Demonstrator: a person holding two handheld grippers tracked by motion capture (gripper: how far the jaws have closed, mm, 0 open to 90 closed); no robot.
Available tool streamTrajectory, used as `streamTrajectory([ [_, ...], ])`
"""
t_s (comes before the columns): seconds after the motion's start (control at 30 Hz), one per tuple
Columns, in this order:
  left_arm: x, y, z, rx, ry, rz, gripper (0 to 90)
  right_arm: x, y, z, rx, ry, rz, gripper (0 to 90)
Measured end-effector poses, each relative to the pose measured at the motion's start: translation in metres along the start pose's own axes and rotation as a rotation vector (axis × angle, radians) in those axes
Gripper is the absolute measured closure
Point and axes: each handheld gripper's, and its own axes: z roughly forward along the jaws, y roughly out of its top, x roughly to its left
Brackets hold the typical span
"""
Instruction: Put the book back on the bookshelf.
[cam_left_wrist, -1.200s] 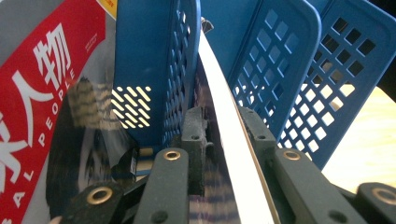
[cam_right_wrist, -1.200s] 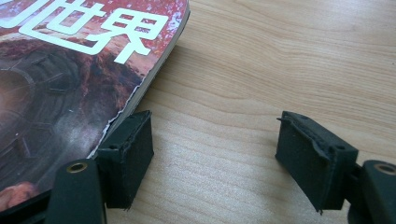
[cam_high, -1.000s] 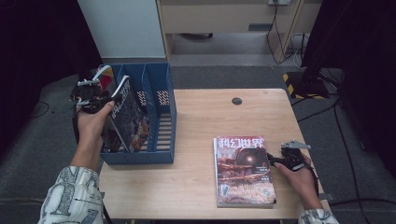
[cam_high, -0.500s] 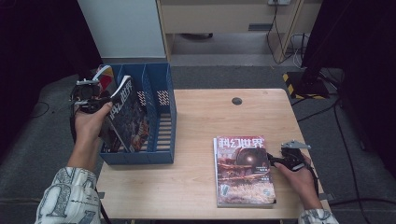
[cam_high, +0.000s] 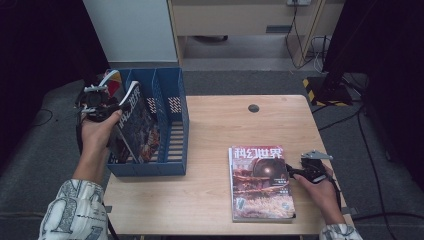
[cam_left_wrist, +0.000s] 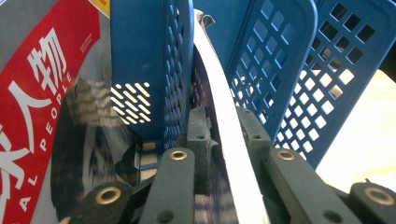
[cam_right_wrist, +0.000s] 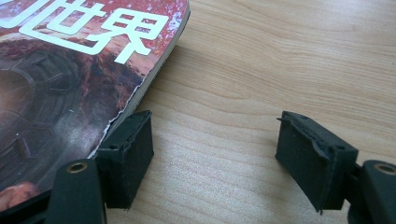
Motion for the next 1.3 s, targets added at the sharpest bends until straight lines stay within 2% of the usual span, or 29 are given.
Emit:
streamTrajectory([
  [0.13, 0.0, 0.0, -0.001, 0.008, -0.006, 0.005, 81.8, 0.0, 0.0, 0.0, 0.0, 0.0, 0.0, 27.3],
  [0.23, 0.0, 0.0, -0.002, 0.006, -0.004, 0.0, 82.1, 0.0, 0.0, 0.0, 0.0, 0.0, 0.0, 27.3],
  [0.43, -0.001, 0.003, -0.007, -0.023, -0.005, 0.001, 82.3, 0.0, 0.0, 0.0, 0.0, 0.0, 0.001, 27.3],
  [0.63, -0.008, 0.009, -0.009, -0.036, -0.001, 0.013, 82.3, 0.0, 0.0, 0.0, 0.0, 0.0, 0.001, 27.3],
  [0.8, -0.008, 0.015, -0.011, -0.063, 0.003, 0.0, 82.3, 0.0, 0.0, 0.0, 0.0, 0.0, 0.001, 27.3],
  [1.0, -0.008, 0.018, -0.008, -0.069, -0.003, -0.008, 82.3, 0.0, 0.0, 0.0, 0.0, 0.0, 0.001, 27.3],
  [1.3, -0.007, 0.02, 0.002, -0.08, 0.02, -0.012, 82.3, 0.0, 0.0, 0.0, 0.0, 0.0, 0.002, 27.3],
])
